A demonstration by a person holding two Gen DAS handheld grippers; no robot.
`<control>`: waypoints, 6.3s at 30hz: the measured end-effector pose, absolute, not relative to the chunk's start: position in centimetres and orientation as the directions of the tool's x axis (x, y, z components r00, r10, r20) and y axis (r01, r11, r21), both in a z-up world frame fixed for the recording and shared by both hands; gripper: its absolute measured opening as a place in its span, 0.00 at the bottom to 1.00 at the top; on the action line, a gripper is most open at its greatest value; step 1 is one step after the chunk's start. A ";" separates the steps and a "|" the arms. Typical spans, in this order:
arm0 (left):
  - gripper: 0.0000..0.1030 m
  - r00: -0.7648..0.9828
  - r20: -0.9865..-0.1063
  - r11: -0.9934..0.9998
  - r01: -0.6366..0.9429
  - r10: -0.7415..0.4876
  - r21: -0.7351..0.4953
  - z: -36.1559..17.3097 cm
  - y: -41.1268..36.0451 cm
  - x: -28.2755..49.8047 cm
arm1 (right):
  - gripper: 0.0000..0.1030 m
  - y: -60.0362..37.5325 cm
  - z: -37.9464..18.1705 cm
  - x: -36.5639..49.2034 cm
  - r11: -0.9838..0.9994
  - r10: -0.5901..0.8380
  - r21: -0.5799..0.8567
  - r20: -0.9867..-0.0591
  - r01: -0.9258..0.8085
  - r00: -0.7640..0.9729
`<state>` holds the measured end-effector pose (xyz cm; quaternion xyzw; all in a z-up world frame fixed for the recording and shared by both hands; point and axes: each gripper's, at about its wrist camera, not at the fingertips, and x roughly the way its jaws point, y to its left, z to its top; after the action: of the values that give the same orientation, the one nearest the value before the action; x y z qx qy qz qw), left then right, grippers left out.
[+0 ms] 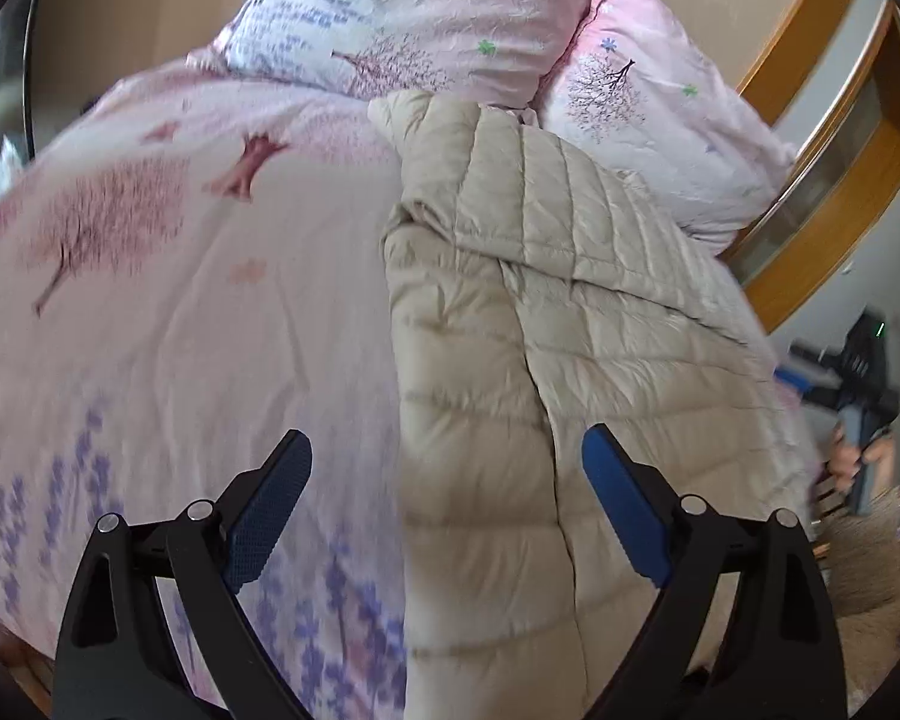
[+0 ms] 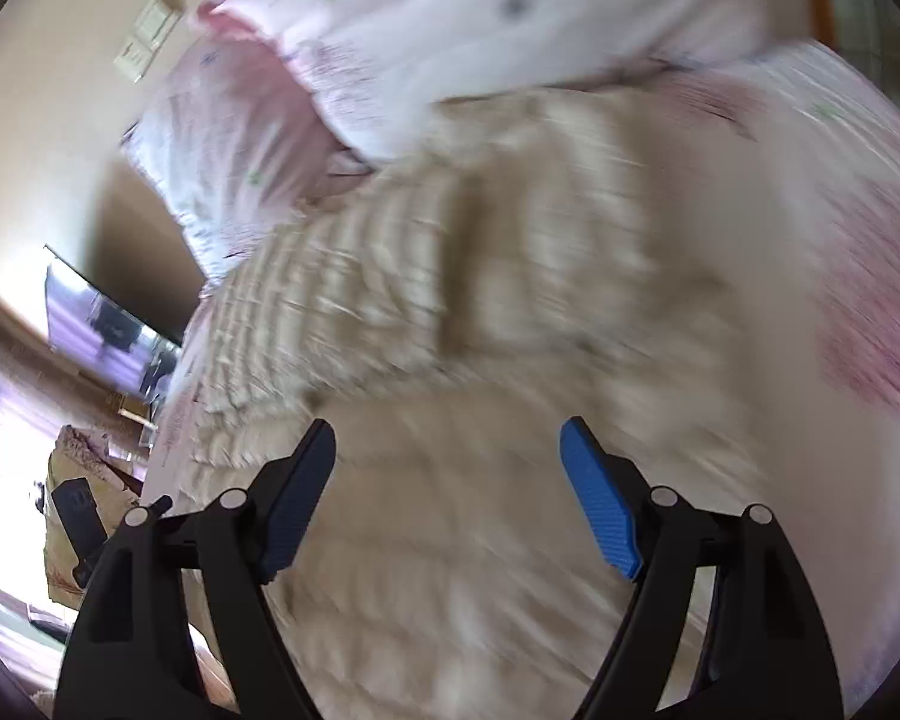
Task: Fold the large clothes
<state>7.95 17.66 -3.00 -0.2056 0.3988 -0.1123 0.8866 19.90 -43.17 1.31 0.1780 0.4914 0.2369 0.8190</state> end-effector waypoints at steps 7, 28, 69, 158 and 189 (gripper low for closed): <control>0.82 0.638 -0.614 0.824 0.059 -0.465 -0.563 -4.5 18.8 5.2 | 0.73 -51.9 -1.8 15.5 0.832 0.521 0.553 -0.749 -0.046 0.410; 0.69 0.599 -0.532 0.733 0.141 -0.598 -0.665 -6.1 17.7 -0.9 | 0.69 -51.3 -3.8 8.7 0.791 0.612 0.597 -0.760 -0.138 0.219; 0.09 0.797 -0.197 0.670 0.313 -0.571 -0.673 3.7 18.8 -4.6 | 0.11 -49.7 9.6 6.4 0.563 0.793 0.652 -0.255 -0.507 0.553; 0.65 0.681 -0.693 0.886 -0.144 -0.235 -0.441 0.4 19.5 33.8 | 0.64 -40.6 1.5 43.8 0.900 0.366 0.435 -0.767 0.009 0.527; 0.55 0.642 -0.729 0.930 -0.069 -0.236 -0.362 -0.3 14.0 29.3 | 0.37 -35.5 -2.1 35.0 0.965 0.255 0.246 -0.823 -0.085 0.508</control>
<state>29.25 14.03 -0.27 -0.1814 0.4204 -0.0471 0.8878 35.00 -35.48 -2.08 0.0872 0.4862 0.0982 0.8639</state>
